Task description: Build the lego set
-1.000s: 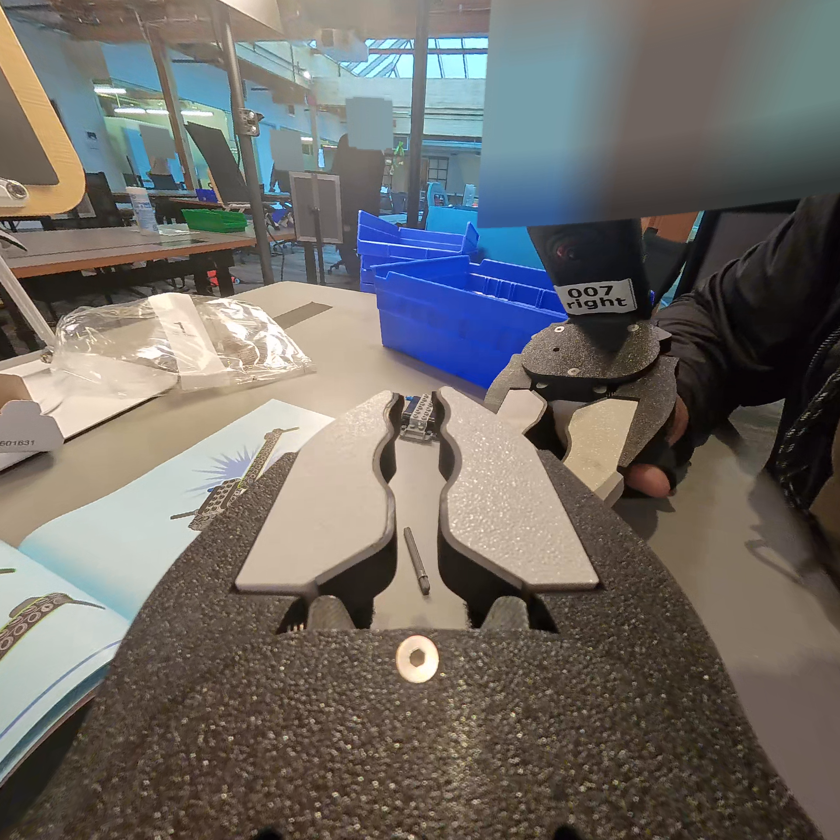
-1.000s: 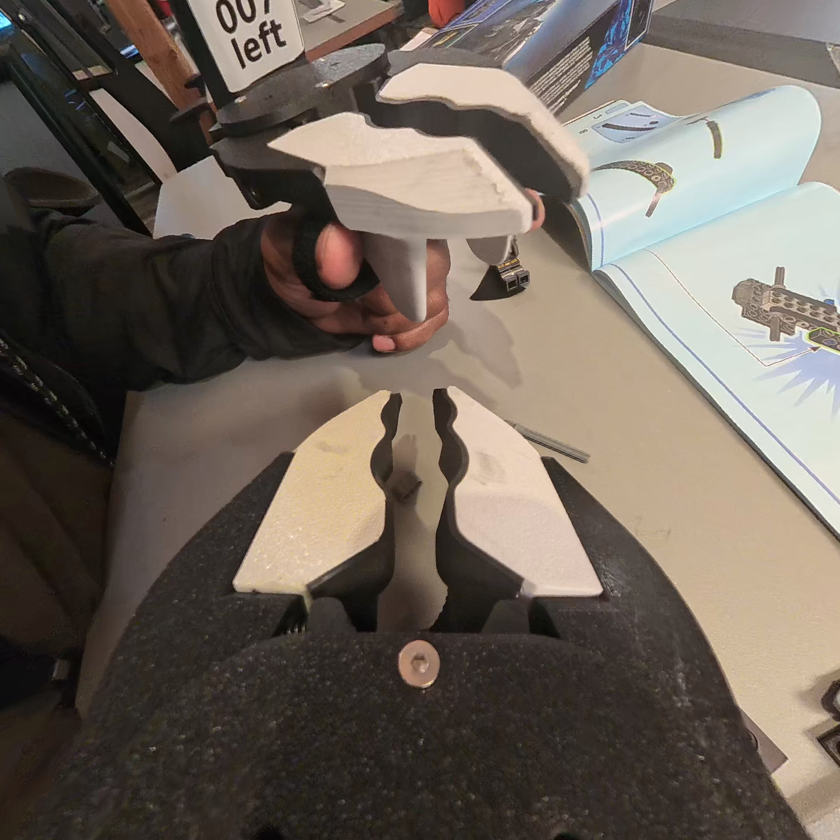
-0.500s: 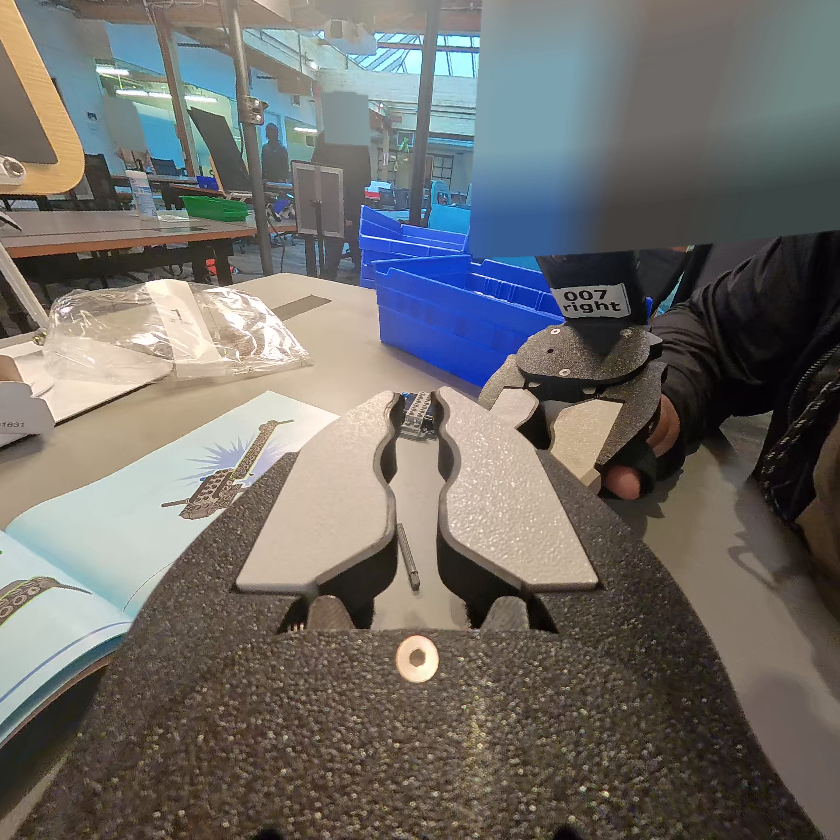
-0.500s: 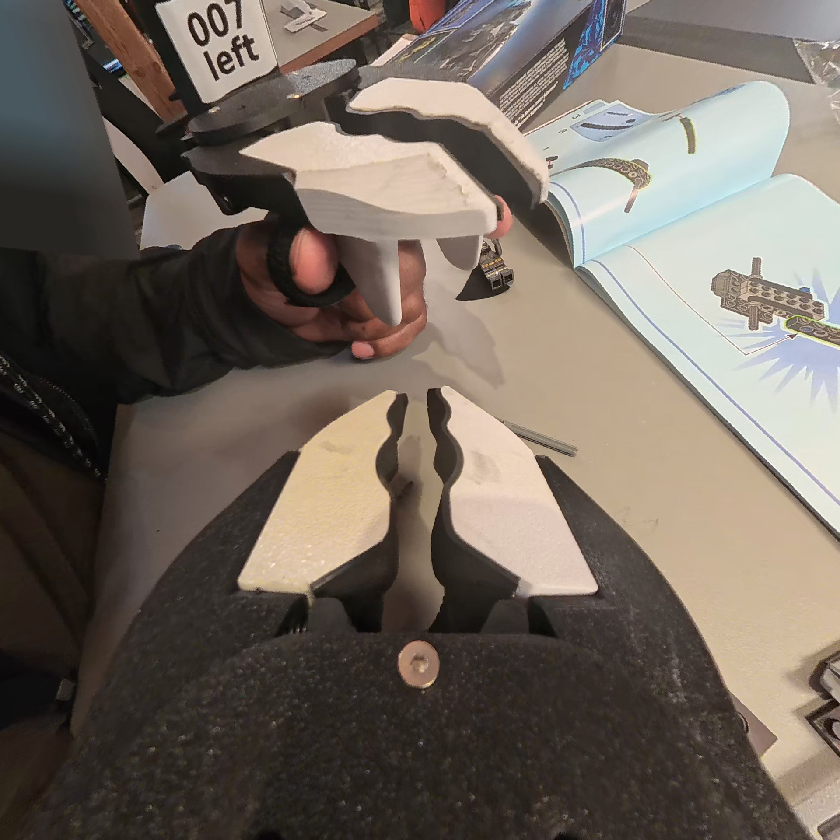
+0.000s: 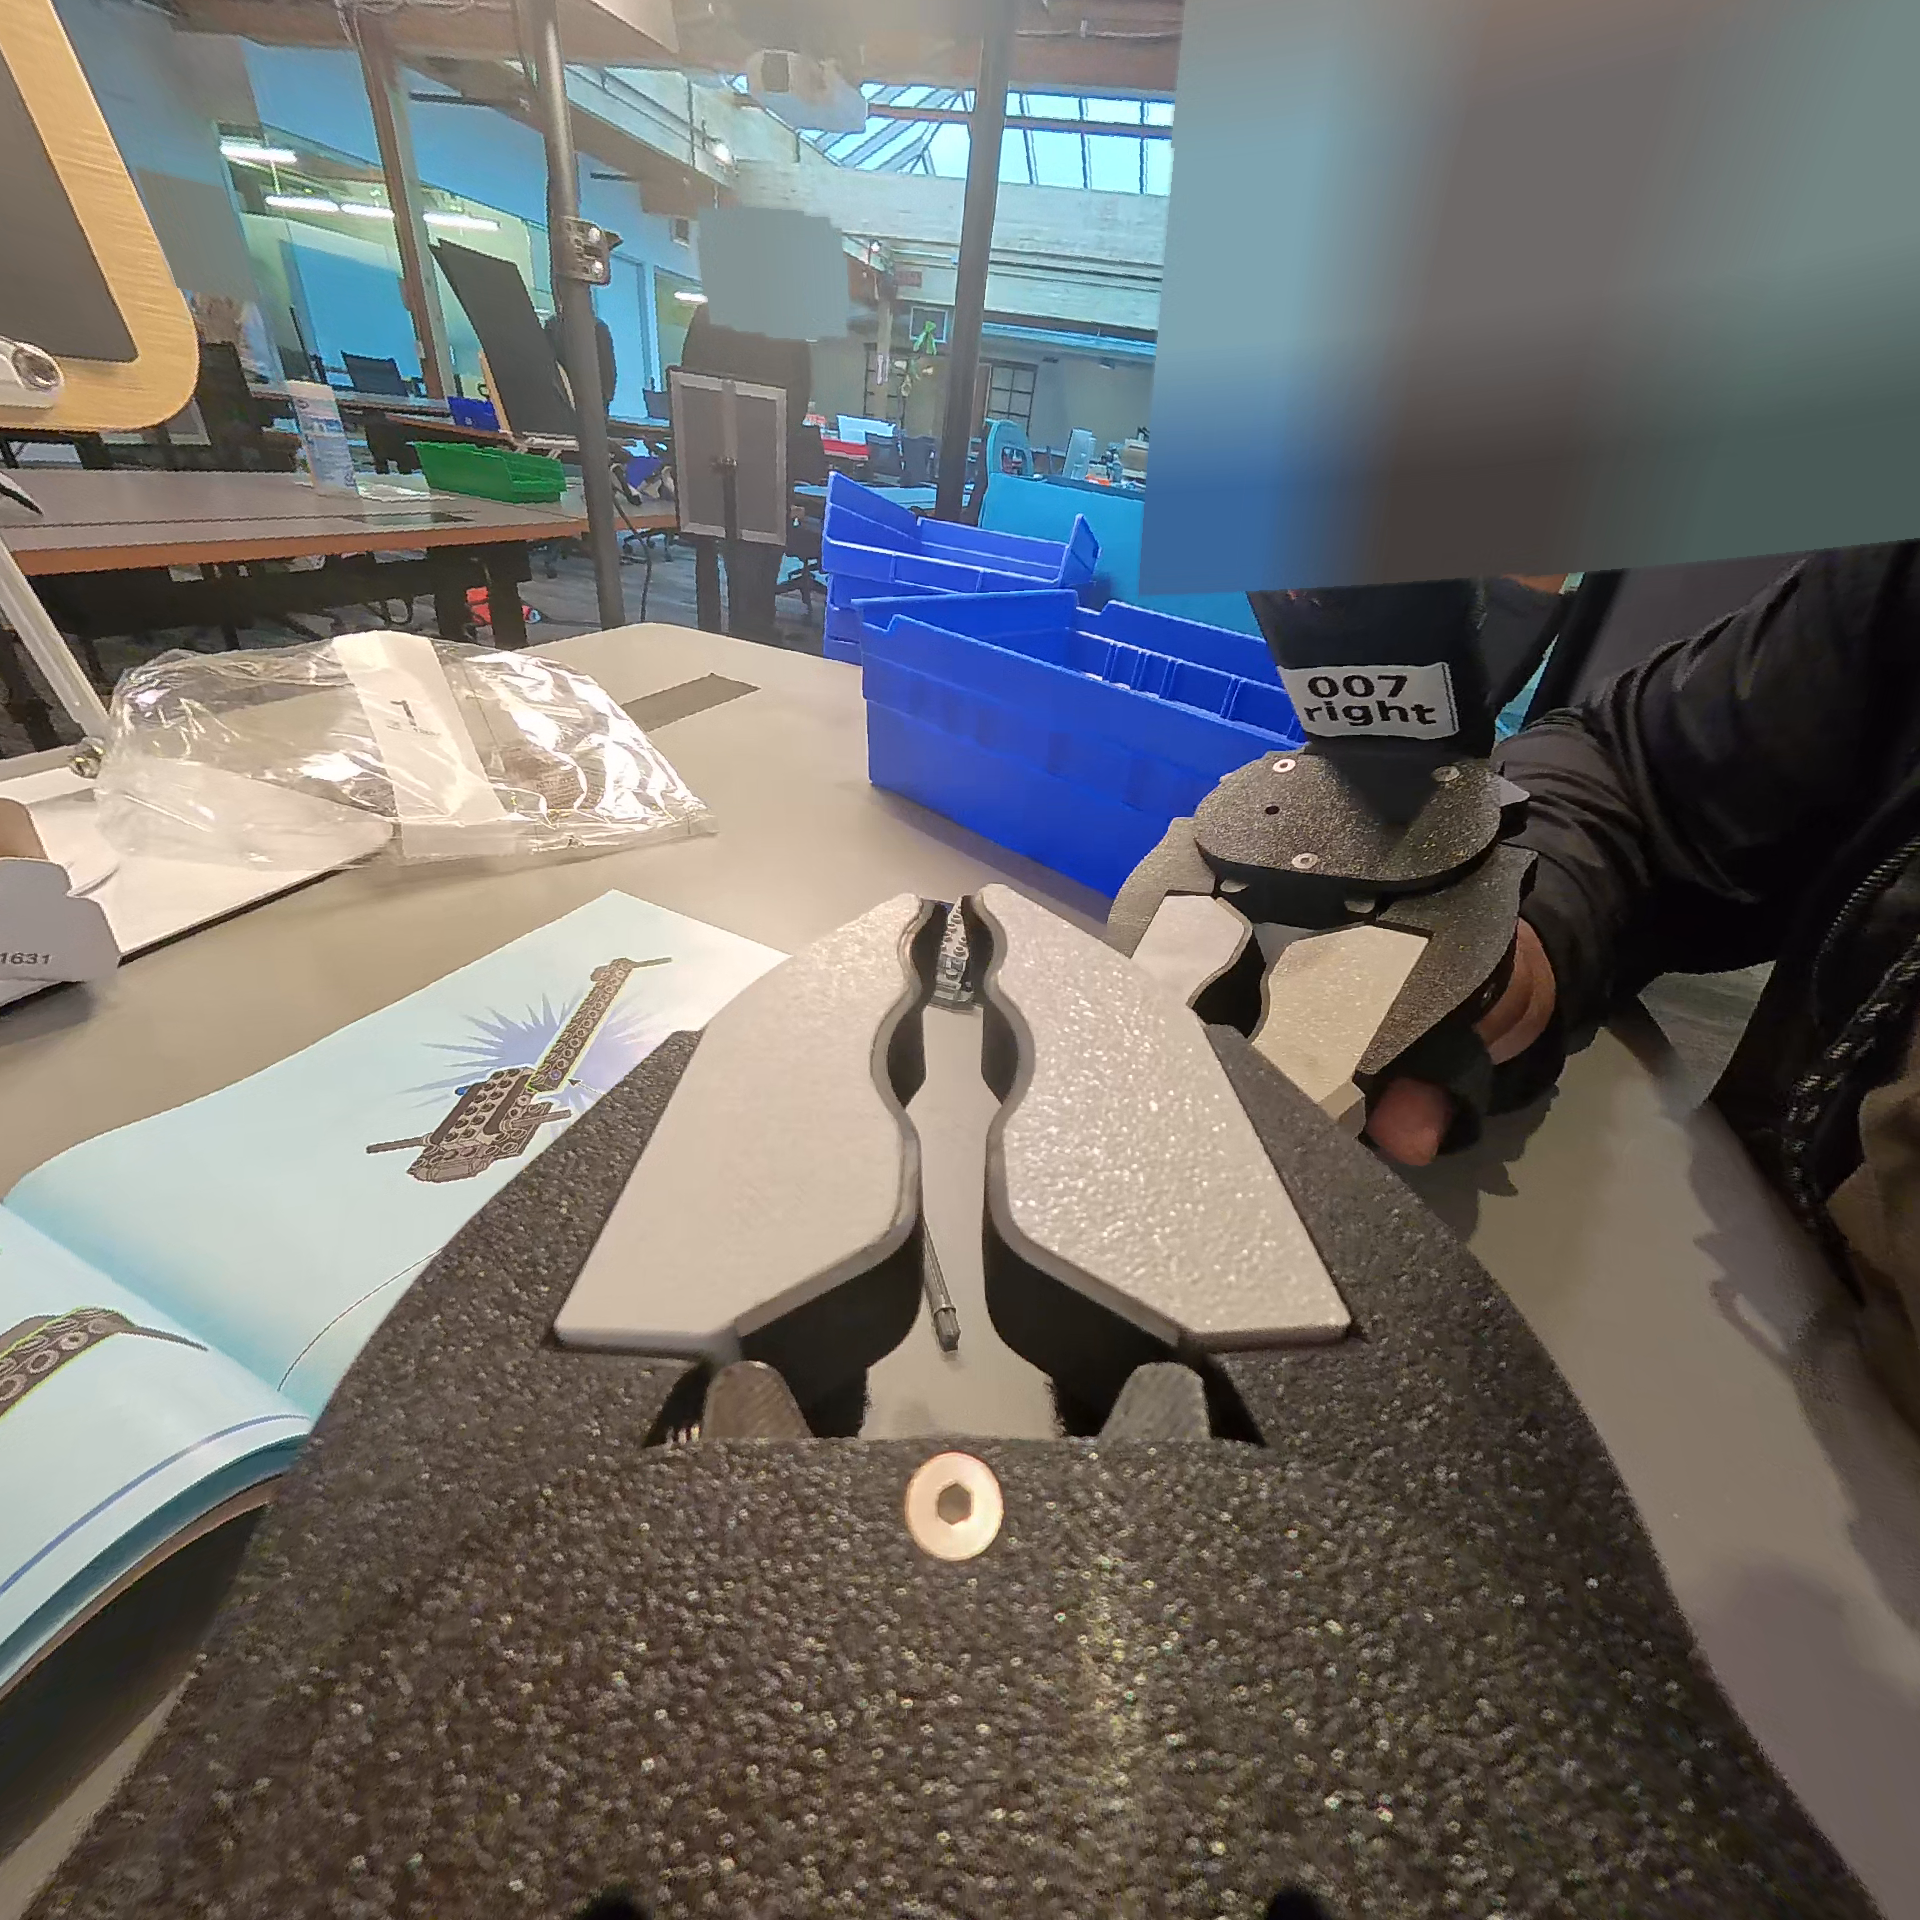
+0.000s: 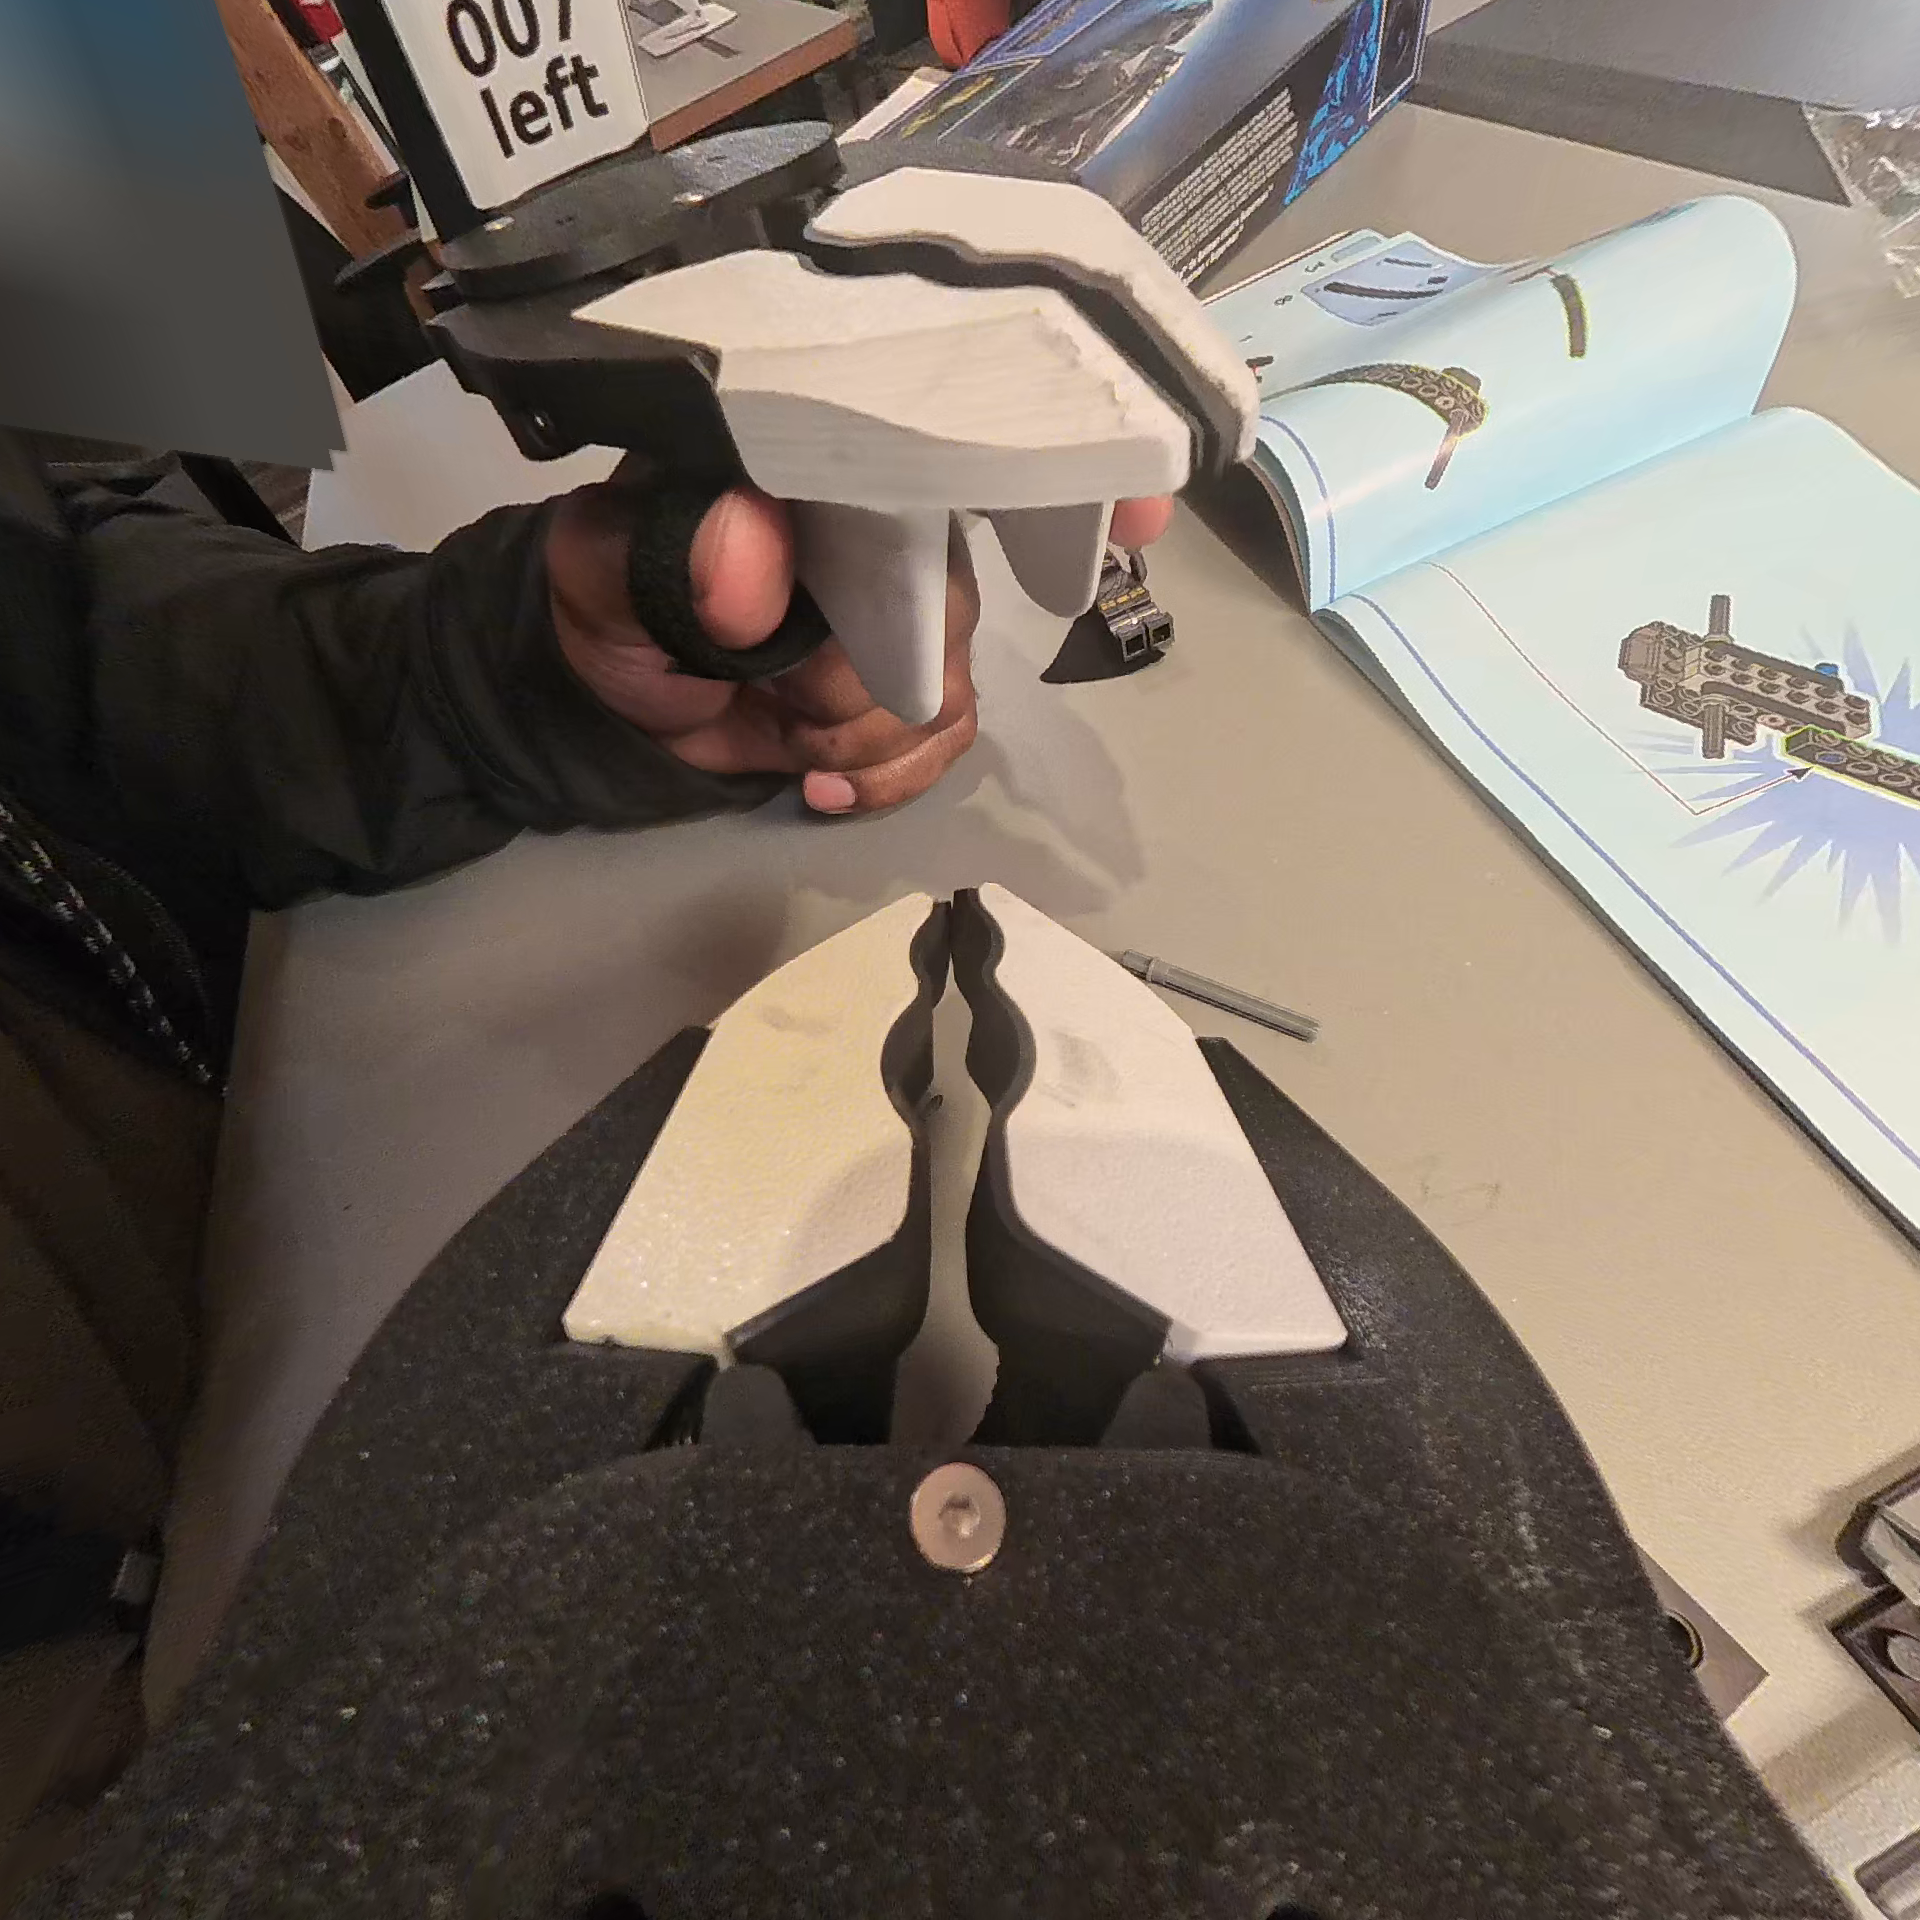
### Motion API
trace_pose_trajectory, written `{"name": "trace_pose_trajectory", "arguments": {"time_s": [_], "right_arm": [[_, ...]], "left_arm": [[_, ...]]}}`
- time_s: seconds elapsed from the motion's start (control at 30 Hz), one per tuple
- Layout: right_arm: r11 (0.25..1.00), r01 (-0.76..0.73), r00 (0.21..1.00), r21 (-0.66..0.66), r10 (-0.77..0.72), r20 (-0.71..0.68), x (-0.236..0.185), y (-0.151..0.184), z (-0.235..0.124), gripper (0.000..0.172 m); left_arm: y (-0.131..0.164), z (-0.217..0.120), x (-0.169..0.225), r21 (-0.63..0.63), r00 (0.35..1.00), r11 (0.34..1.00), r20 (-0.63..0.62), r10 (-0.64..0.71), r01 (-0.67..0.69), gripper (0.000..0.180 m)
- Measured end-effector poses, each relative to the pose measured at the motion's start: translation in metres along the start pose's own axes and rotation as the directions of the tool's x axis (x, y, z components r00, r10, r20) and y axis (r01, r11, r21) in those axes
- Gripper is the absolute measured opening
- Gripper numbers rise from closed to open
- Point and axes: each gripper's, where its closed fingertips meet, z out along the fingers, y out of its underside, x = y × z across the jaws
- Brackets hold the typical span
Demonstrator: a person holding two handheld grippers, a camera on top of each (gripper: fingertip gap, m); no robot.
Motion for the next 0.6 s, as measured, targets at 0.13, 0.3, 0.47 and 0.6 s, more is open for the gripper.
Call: {"name": "trace_pose_trajectory", "arguments": {"time_s": [0.13, 0.3, 0.47, 0.6], "right_arm": [[1.0, -0.003, 1.0, 0.0, 0.003, 0.004, 0.0, 0.0, 0.0, 0.001], [1.0, -0.002, 1.0, 0.003, 0.002, 0.004, -0.0003, -0.0003, -0.0005, 0.001], [1.0, 0.001, 1.0, 0.001, -0.001, 0.004, -0.0008, 0.0001, -0.0005, 0.001], [1.0, 0.0, 1.0, 0.001, 0.0, 0.005, -0.0008, 0.0, -0.0005, 0.001]], "left_arm": [[-0.001, -0.001, -0.0008, 0.009, 1.0, 1.0, -0.001, -0.009, 0.009, 0.005], [-0.0008, -0.0007, -0.0005, 0.007, 1.0, 1.0, -0.001, -0.007, 0.007, 0.005], [-0.0008, -0.0006, -0.0004, 0.007, 1.0, 1.0, -0.002, -0.006, 0.006, 0.005], [-0.0008, -0.0007, -0.0001, 0.007, 1.0, 1.0, -0.002, -0.002, 0.002, 0.005]]}}
